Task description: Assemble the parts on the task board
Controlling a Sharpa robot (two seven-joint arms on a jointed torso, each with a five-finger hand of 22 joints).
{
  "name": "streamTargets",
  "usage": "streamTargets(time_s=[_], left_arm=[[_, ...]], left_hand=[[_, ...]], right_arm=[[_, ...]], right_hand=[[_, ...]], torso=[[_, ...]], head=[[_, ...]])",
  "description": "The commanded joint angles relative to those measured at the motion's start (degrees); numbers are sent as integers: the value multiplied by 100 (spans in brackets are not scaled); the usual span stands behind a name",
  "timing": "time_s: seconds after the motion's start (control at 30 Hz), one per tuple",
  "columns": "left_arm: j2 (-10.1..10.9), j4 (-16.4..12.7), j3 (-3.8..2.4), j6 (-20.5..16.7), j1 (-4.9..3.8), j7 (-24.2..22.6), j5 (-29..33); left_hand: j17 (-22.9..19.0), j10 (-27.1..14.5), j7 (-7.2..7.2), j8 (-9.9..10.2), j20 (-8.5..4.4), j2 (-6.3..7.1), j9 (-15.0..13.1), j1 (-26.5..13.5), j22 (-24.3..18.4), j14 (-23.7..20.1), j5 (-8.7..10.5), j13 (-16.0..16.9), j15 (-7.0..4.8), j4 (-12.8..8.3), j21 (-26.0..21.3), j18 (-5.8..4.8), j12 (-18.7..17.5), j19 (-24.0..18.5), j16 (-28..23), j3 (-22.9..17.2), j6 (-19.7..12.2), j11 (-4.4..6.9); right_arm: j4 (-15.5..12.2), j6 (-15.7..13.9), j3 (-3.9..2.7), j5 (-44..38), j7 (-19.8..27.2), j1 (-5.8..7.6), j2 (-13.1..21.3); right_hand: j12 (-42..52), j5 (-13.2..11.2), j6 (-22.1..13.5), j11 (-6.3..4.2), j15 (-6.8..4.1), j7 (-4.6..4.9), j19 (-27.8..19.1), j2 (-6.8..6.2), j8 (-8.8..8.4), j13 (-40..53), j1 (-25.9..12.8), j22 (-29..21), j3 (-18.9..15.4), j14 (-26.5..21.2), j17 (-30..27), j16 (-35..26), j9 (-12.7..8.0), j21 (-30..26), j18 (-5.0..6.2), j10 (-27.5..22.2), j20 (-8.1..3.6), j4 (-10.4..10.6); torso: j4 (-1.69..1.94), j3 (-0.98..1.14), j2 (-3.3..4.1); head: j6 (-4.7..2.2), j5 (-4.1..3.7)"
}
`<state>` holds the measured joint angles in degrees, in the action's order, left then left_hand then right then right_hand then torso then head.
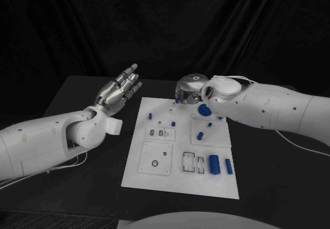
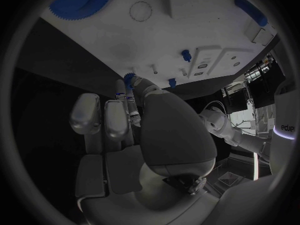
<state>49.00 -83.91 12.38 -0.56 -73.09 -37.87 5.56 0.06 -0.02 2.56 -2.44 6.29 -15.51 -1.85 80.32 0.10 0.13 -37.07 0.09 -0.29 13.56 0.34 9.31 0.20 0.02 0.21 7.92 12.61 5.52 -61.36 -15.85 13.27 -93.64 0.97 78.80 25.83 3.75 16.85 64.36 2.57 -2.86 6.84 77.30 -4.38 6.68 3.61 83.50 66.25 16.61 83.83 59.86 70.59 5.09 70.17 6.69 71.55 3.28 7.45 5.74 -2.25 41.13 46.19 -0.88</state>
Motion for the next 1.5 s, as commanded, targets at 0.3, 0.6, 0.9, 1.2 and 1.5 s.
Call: streamTargets(time_s=[0.3,0.6,0.9,1.2,1.5], left_arm=[[-62,52,-6,109,5,-44,-1],[-75,71,-6,129,6,-32,-1],[-80,81,-6,161,7,-10,-1],[-86,90,-6,226,10,27,-1],[-93,97,-6,244,13,35,-1]], left_hand=[[-6,2,-21,-25,33,9,-9,51,-10,-13,-22,-9,45,-9,-34,80,-20,-2,-21,-24,35,-28],[-6,2,-25,-25,35,8,-8,50,-10,-13,-23,-9,48,-11,-34,80,-20,-2,-21,-27,31,-33],[-6,2,-31,-25,41,4,-7,48,-10,-13,-23,-9,53,-12,-34,80,-20,-2,-21,-34,27,-40],[-6,2,-44,-31,54,-6,-10,43,-10,-13,-23,-9,64,-13,-34,81,-20,-2,-21,-47,44,-53],[-6,2,-46,-31,58,-7,-9,42,-10,-13,-23,-9,66,-13,-34,81,-20,-2,-21,-50,41,-55]], right_arm=[[65,-77,-13,17,-15,-25,-97],[108,31,-14,17,-61,-32,-117],[158,128,-14,17,-151,-48,-120],[189,213,-14,17,-180,-87,-148],[198,258,-14,17,-160,-135,-179]], right_hand=[[-30,13,113,17,42,-123,10,1,19,-8,-52,9,30,155,5,32,342,40,-97,-23,40,14],[-37,-1,86,22,35,-125,8,-6,-4,-11,-49,21,47,153,3,33,344,43,-94,-62,42,13],[-37,4,37,34,51,-112,1,-15,-45,-12,-37,39,81,148,9,40,345,46,-97,-127,53,8],[-38,-1,3,51,55,-103,-9,-30,-76,-11,-32,48,106,140,4,38,347,42,-95,-178,61,2],[-35,-67,-22,59,54,-101,-16,-35,-102,-10,-52,63,118,131,4,39,350,44,-95,-218,65,16]], torso=[[75,3,41],[69,1,24],[58,0,14],[51,0,10],[54,7,12]], head=[[-13,-34],[4,-20],[12,-13],[65,-13],[112,-20]])
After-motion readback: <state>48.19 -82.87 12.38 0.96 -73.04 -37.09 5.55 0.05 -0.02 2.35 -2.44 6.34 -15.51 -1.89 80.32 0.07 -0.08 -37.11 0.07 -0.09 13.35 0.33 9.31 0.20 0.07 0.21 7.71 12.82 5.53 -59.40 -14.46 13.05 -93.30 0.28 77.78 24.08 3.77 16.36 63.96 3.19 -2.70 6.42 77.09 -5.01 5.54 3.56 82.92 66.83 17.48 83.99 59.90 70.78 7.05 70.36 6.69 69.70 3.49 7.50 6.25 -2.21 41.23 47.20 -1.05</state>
